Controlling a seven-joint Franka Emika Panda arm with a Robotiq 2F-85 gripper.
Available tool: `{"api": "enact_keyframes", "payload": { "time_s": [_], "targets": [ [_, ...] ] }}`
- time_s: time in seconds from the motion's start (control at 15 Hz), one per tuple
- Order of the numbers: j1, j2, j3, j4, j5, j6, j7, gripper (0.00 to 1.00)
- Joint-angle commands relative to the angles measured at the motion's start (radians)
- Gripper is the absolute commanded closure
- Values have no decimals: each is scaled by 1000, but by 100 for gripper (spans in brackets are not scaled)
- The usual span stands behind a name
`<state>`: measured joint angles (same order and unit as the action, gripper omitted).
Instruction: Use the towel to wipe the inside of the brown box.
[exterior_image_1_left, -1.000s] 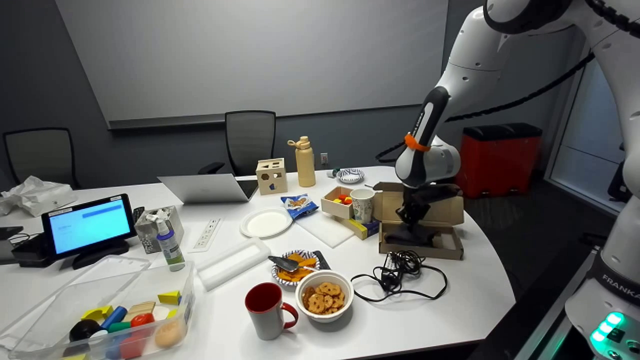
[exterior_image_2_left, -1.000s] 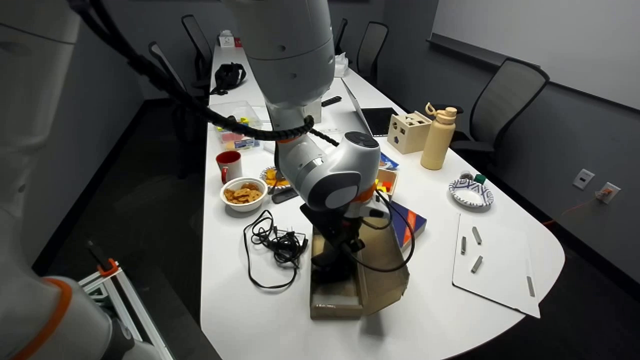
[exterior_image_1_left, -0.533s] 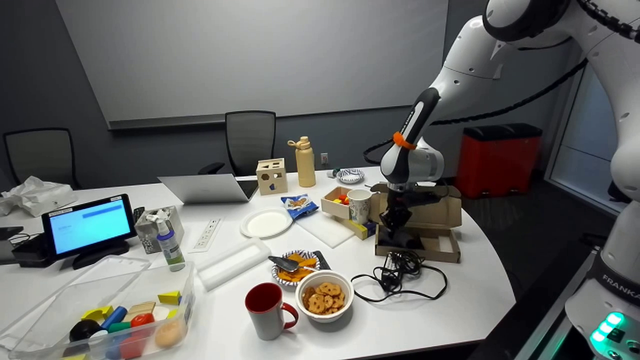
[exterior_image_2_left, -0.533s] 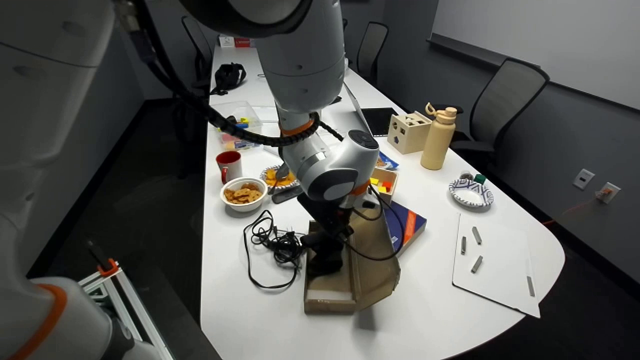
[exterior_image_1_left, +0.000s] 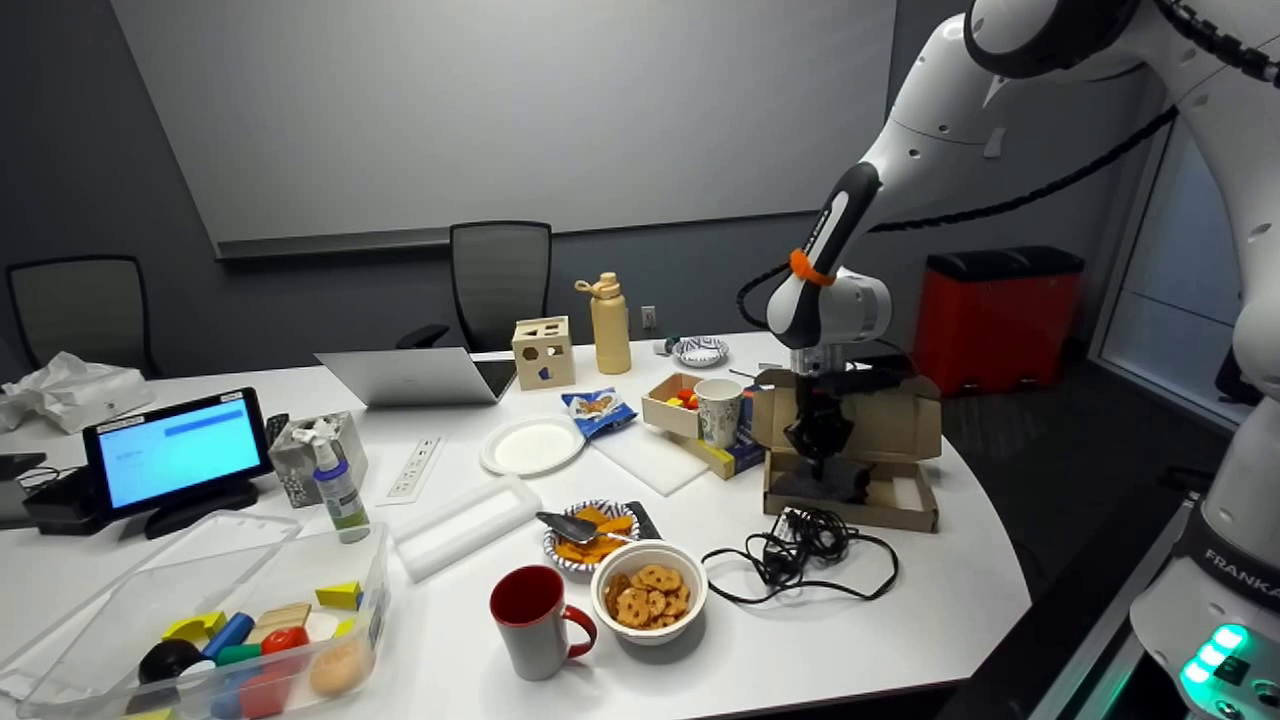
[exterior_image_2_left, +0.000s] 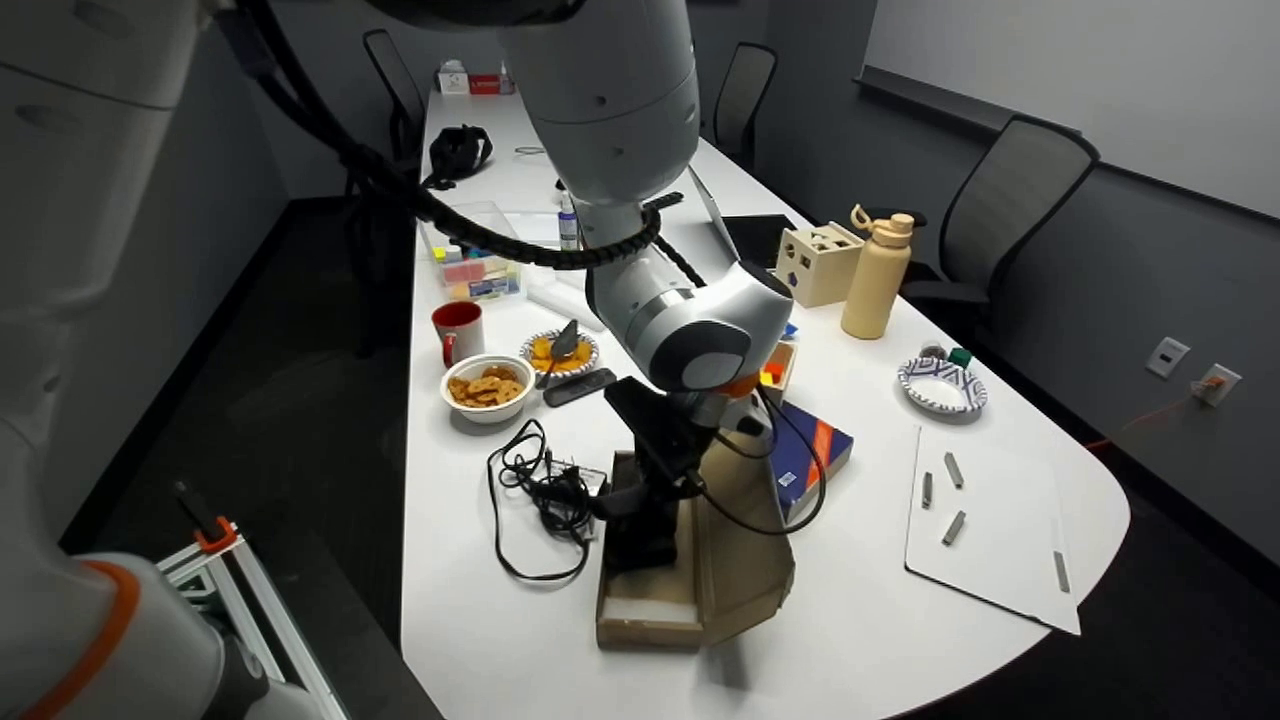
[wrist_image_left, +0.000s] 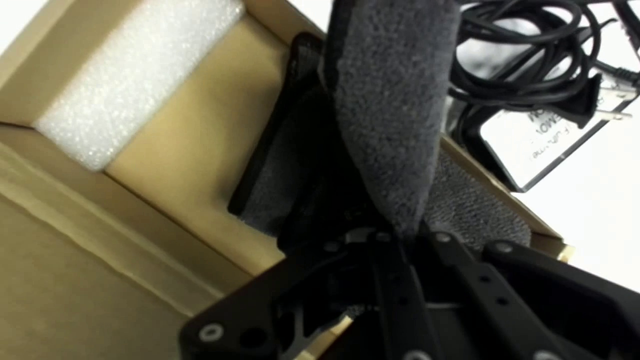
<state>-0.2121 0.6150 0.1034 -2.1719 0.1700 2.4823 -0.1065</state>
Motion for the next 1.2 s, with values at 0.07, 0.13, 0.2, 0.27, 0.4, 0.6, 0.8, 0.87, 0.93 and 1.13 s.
{"api": "enact_keyframes", "payload": {
  "time_s": [0.07, 0.13, 0.2, 0.27, 0.4, 0.6, 0.8, 0.87, 0.93, 1.13],
  "targets": [
    [110, -23, -119, -6, -62, -141, 127, 98],
    [123, -20, -133, -6, -72, -163, 143, 98],
    [135, -17, -147, -11, -83, -177, 160, 98],
    [147, -18, -161, -17, -97, -192, 177, 98],
    [170, -10, -196, -22, -137, -209, 221, 98],
    [206, -26, -240, -42, -221, -218, 265, 98],
    [244, -30, -284, -51, -330, -212, 307, 98],
    [259, -24, -300, -48, -368, -193, 331, 98],
    [273, -27, -312, -55, -402, -156, 357, 98],
    [292, -17, -323, -68, -465, 3, 400, 98]
  ]
}}
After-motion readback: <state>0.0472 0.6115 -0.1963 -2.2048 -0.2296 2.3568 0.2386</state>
